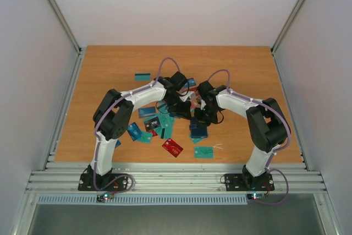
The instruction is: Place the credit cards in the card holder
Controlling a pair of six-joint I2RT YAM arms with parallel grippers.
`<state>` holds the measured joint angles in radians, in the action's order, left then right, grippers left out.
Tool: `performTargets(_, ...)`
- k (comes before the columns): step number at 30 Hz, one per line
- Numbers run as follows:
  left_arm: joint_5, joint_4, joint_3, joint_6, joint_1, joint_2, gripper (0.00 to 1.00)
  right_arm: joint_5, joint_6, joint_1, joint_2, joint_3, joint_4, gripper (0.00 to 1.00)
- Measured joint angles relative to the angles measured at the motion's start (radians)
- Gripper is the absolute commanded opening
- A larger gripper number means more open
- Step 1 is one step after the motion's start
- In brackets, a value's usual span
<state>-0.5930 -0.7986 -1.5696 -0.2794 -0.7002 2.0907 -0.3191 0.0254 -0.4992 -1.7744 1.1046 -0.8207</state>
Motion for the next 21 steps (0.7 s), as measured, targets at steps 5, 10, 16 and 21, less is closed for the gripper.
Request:
performTargets(5, -0.062, 0.058, 0.04, -0.002, 0.003, -0.016, 0.12, -0.013, 0.0, 0.001, 0.0, 0.0, 0.0, 0.09)
performTargets(10, -0.096, 0.071, 0.053, -0.002, 0.005, -0.016, 0.12, -0.018, -0.002, 0.001, 0.0, 0.003, 0.005, 0.14)
performTargets(16, -0.099, 0.078, 0.053, -0.002, 0.005, -0.013, 0.11, -0.018, -0.002, 0.001, 0.005, 0.018, -0.007, 0.2)
performTargets(21, -0.086, 0.082, 0.051, -0.003, 0.005, -0.003, 0.11, -0.034, -0.001, 0.001, 0.043, 0.035, -0.032, 0.21)
